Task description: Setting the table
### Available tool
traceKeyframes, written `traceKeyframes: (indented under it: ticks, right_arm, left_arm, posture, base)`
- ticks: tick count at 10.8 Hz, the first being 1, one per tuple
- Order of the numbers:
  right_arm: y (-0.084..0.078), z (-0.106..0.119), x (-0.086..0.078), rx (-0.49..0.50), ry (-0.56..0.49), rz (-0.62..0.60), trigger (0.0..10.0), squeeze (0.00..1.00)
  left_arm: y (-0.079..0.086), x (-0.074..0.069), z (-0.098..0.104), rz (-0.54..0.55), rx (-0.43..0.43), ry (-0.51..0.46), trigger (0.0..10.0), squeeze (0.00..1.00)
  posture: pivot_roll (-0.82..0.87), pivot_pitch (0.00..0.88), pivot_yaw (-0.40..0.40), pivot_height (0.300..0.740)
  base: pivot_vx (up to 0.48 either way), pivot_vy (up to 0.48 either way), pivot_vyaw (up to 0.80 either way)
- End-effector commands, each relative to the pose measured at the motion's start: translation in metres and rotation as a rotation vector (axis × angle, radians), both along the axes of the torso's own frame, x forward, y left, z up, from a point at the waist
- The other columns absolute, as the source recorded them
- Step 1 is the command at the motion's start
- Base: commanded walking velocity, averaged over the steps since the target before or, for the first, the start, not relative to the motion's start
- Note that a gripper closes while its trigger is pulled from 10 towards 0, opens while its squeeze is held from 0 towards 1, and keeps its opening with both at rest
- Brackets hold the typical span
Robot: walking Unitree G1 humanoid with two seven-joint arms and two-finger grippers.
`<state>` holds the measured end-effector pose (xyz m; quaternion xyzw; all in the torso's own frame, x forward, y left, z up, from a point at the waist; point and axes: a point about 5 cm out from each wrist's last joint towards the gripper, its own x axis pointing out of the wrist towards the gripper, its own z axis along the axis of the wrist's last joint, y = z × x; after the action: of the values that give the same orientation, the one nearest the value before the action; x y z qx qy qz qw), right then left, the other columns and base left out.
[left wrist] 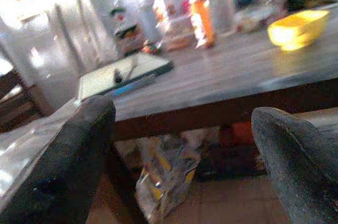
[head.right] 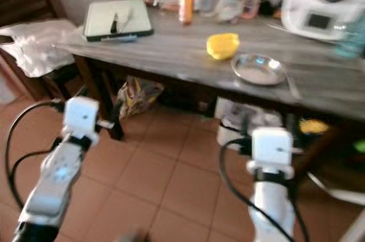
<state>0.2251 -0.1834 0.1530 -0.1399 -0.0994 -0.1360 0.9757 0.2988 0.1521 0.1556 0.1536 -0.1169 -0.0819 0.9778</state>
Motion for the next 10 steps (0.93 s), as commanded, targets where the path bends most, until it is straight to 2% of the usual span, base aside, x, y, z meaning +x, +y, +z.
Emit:
traceKeyframes:
  ticks: [1, 10]
  right_arm:
    - [0.003, 0.001, -0.001, 0.006, -0.010, 0.004, 10.0, 0.00]
    - [0.003, -0.001, -0.001, -0.002, 0.008, 0.008, 10.0, 0.00]
  left_arm:
    - [0.004, -0.001, -0.004, 0.004, 0.012, 0.017, 10.0, 0.00]
    - [-0.008, -0.002, -0.006, -0.029, -0.021, 0.031, 10.0, 0.00]
  posture:
    - [0.15, 0.088, -0.021, 0.740]
    - [0.14, 0.104, -0.026, 0.740]
  base:
    - [0.000, 0.000, 0.00]
    - [-0.028, 0.000, 0.00]
